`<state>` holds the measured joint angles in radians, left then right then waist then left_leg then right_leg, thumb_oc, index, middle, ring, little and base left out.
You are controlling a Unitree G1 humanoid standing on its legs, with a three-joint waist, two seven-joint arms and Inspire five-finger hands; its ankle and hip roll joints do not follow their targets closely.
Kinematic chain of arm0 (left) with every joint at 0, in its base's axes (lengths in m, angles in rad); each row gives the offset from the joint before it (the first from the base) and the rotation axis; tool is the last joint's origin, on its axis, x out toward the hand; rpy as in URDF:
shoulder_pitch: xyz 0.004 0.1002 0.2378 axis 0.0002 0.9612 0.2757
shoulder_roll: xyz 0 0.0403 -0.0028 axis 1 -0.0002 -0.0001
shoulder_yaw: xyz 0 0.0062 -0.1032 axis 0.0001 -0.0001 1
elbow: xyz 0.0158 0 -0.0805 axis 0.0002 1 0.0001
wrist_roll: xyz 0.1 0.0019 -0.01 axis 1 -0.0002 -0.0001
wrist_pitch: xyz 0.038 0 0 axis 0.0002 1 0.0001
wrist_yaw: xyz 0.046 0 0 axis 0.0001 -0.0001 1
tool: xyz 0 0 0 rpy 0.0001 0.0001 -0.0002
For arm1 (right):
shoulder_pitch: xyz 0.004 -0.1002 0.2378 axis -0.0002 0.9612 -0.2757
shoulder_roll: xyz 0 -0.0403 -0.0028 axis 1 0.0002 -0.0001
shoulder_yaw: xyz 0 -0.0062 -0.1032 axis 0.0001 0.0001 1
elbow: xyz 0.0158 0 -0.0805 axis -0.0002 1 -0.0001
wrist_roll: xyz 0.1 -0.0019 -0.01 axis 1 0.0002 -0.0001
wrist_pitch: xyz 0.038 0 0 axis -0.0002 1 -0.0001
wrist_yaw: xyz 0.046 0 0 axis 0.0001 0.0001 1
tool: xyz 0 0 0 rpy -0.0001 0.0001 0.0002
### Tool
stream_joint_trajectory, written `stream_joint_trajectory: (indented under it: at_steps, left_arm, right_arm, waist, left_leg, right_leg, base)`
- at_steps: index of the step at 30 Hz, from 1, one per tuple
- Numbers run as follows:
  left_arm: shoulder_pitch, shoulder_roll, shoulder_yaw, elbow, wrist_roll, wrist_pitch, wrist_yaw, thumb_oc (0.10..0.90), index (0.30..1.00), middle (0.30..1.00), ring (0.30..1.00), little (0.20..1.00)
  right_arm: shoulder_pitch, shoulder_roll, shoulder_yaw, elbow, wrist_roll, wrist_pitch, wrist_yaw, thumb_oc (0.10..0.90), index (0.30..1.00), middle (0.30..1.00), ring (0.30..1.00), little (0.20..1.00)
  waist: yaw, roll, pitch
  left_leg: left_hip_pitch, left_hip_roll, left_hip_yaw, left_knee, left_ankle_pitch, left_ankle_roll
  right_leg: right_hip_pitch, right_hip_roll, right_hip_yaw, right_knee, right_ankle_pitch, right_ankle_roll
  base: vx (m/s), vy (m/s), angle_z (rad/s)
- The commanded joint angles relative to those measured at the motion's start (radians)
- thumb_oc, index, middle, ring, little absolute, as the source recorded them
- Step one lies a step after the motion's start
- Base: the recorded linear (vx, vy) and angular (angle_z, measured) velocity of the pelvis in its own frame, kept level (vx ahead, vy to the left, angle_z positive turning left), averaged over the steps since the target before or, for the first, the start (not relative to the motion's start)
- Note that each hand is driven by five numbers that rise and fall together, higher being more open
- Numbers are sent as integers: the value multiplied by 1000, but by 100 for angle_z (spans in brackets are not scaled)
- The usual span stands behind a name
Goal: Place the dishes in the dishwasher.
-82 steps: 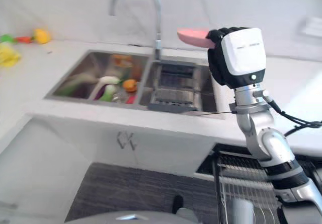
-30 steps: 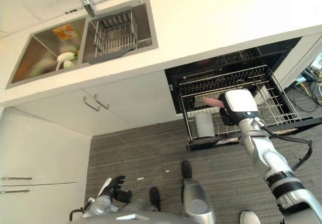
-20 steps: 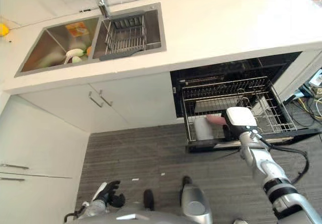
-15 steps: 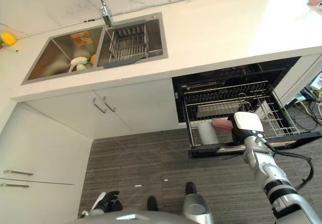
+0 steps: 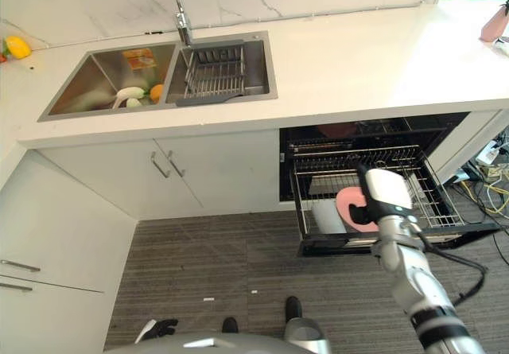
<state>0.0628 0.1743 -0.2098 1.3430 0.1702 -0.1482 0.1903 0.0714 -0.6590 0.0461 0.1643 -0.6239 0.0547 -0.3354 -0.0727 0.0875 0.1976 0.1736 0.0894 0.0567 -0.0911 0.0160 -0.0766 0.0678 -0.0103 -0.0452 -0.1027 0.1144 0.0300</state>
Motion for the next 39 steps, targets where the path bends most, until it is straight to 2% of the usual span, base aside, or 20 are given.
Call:
stream_joint_trajectory:
  at_steps: [1, 2, 3, 7, 8, 9, 10, 15, 16, 17, 21, 23, 27, 29, 31, 33, 34, 35, 36, 39]
  left_arm:
    - [-19, 30, 7, 51, 39, -8, -4, 800, 900, 900, 900, 900]
    - [-18, 30, 5, 51, 39, -8, -4, 800, 900, 900, 900, 900]
    - [-9, 30, 16, 39, 38, -9, -1, 800, 900, 900, 900, 900]
    - [13, 30, 18, 6, 37, -11, 3, 800, 900, 900, 900, 900]
    - [13, 30, 18, 6, 37, -11, 3, 800, 900, 900, 900, 900]
    - [20, 35, 15, -2, 37, -11, 3, 800, 900, 900, 900, 900]
    - [26, 40, 9, -8, 42, -14, 3, 800, 900, 900, 900, 900]
    - [32, 60, 5, 3, 46, -21, 6, 800, 900, 900, 900, 900]
    - [28, 69, -7, 13, 47, -28, 6, 800, 900, 900, 900, 900]
    - [28, 69, -7, 13, 47, -28, 6, 800, 900, 900, 900, 900]
    - [23, 71, -17, 19, 43, -36, 7, 800, 900, 900, 900, 900]
    - [7, 81, -48, 32, 32, -40, -1, 800, 900, 900, 900, 900]
    - [-10, 90, -87, 10, 17, -39, -10, 800, 900, 900, 900, 900]
    - [-32, 50, -135, -9, -17, -2, 5, 800, 900, 900, 900, 900]
    - [-35, 36, -154, -16, -34, -6, 14, 800, 900, 900, 900, 900]
    - [-27, -8, -182, -14, -79, -22, 24, 800, 900, 900, 900, 900]
    - [-27, -8, -182, -14, -79, -22, 24, 800, 900, 900, 900, 900]
    - [27, -3, -195, -110, -129, -48, 1, 800, 900, 900, 900, 900]
    - [23, 21, -175, -95, -182, -72, -47, 800, 900, 900, 900, 900]
    - [4, 39, -178, -93, -204, -74, -81, 800, 900, 900, 900, 900]
  right_arm:
    - [35, 2, -206, -75, 74, 68, -99, 800, 900, 900, 900, 900]
    - [40, 3, -209, -78, 74, 68, -98, 800, 900, 900, 900, 900]
    - [129, 40, -311, -99, 107, 103, -124, 800, 900, 900, 900, 900]
    - [249, 171, -428, -43, 234, 158, -171, 800, 900, 900, 900, 900]
    - [249, 171, -428, -43, 234, 158, -171, 800, 900, 900, 900, 900]
    - [258, 194, -439, -41, 258, 175, -175, 400, 300, 300, 300, 300]
    - [260, 236, -427, 25, 316, 172, -159, 400, 300, 300, 300, 300]
    - [203, 283, -365, 180, 426, 153, -155, 400, 300, 300, 300, 300]
    - [136, 288, -322, 314, 482, 109, -166, 400, 300, 300, 300, 300]
    - [136, 288, -322, 314, 482, 109, -166, 400, 300, 300, 300, 300]
    - [60, 285, -279, 359, 504, 71, -179, 400, 300, 300, 300, 300]
    - [-103, 249, -210, 456, 532, 30, -193, 400, 300, 300, 300, 300]
    - [-227, 189, -174, 508, 553, 10, -183, 400, 300, 300, 300, 300]
    - [-380, 89, -162, 624, 592, 10, -171, 400, 300, 300, 300, 300]
    - [-441, 56, -144, 657, 596, 5, -174, 400, 300, 300, 300, 300]
    - [-583, -27, -109, 717, 612, -17, -181, 400, 300, 300, 300, 300]
    - [-583, -27, -109, 717, 612, -17, -181, 400, 300, 300, 300, 300]
    - [-600, -92, -121, 705, 626, -13, -181, 400, 300, 300, 300, 300]
    - [-685, -125, -125, 754, 660, -32, -170, 400, 300, 300, 300, 300]
    - [-795, -129, -89, 833, 709, -56, -148, 400, 300, 300, 300, 300]
  waist:
    - [-2, -82, -64]
    - [0, -82, -65]
    - [-10, -85, -65]
    - [-21, -85, -61]
    - [-21, -85, -61]
    - [-20, -84, -60]
    - [-20, -81, -55]
    - [-12, -74, -46]
    - [0, -68, -40]
    - [0, -68, -40]
    - [7, -62, -33]
    - [40, -44, -33]
    - [63, -22, -31]
    - [80, 15, -28]
    - [85, 31, -23]
    - [94, 78, 0]
    - [94, 78, 0]
    - [113, 103, 8]
    - [121, 129, 10]
    - [128, 145, 9]
  left_leg:
    - [-63, -15, -29, 4, -11, -27]
    - [-59, -15, -29, 4, -17, -27]
    - [-62, -14, -26, 4, -18, -28]
    - [-66, -13, -29, 4, -20, -28]
    - [-66, -13, -29, 4, -20, -28]
    - [-65, -12, -28, 4, -21, -28]
    - [-67, -12, -29, 4, -19, -29]
    - [-69, -11, -38, 4, -16, -33]
    - [-69, -12, -46, 4, -13, -35]
    - [-69, -12, -46, 4, -13, -35]
    - [-72, -13, -57, 4, -10, -37]
    - [-80, -20, -88, 4, 2, -41]
    - [-99, -33, -125, 4, 17, -44]
    - [-114, -42, -163, 4, 23, -51]
    - [-123, -46, -175, 4, 31, -54]
    - [-149, -56, -208, 4, 52, -64]
    - [-149, -56, -208, 4, 52, -64]
    - [-161, -63, -225, 4, 64, -66]
    - [-172, -67, -234, 4, 73, -73]
    - [-176, -67, -233, 4, 79, -76]
  right_leg:
    - [47, -84, 11, 15, -131, 88]
    - [51, -84, 11, 15, -137, 88]
    - [47, -84, 13, 15, -134, 88]
    - [44, -83, 3, 15, -132, 90]
    - [44, -83, 3, 15, -132, 90]
    - [46, -84, 2, 15, -133, 91]
    - [45, -85, -3, 15, -132, 92]
    - [51, -87, -17, 15, -138, 90]
    - [55, -88, -26, 15, -139, 90]
    - [55, -88, -26, 15, -139, 90]
    - [58, -90, -34, 15, -143, 91]
    - [69, -96, -59, 15, -149, 89]
    - [76, -107, -98, 15, -151, 89]
    - [90, -121, -149, 15, -160, 87]
    - [90, -125, -166, 15, -159, 87]
    - [86, -140, -215, 15, -149, 88]
    - [86, -140, -215, 15, -149, 88]
    - [84, -148, -238, 15, -144, 90]
    - [84, -160, -265, 15, -140, 95]
    - [86, -162, -272, 15, -140, 96]
  base:
    - [31, -12, 8]
    - [33, -10, 3]
    - [26, -11, -5]
    - [9, -10, -4]
    - [14, -16, -8]
    - [-16, -13, -7]
    - [-17, -22, -12]
    - [-5, -8, -4]
    - [0, 0, 0]
    - [0, 0, 0]
    - [-8, -11, 10]
    - [-9, -23, 21]
    - [-18, 5, 44]
    - [-17, 45, 57]
    - [-63, 71, 61]
    - [-126, 93, 71]
    - [-101, 67, 34]
    - [-100, 100, 52]
    - [-104, 120, 72]
    - [-12, 40, 80]
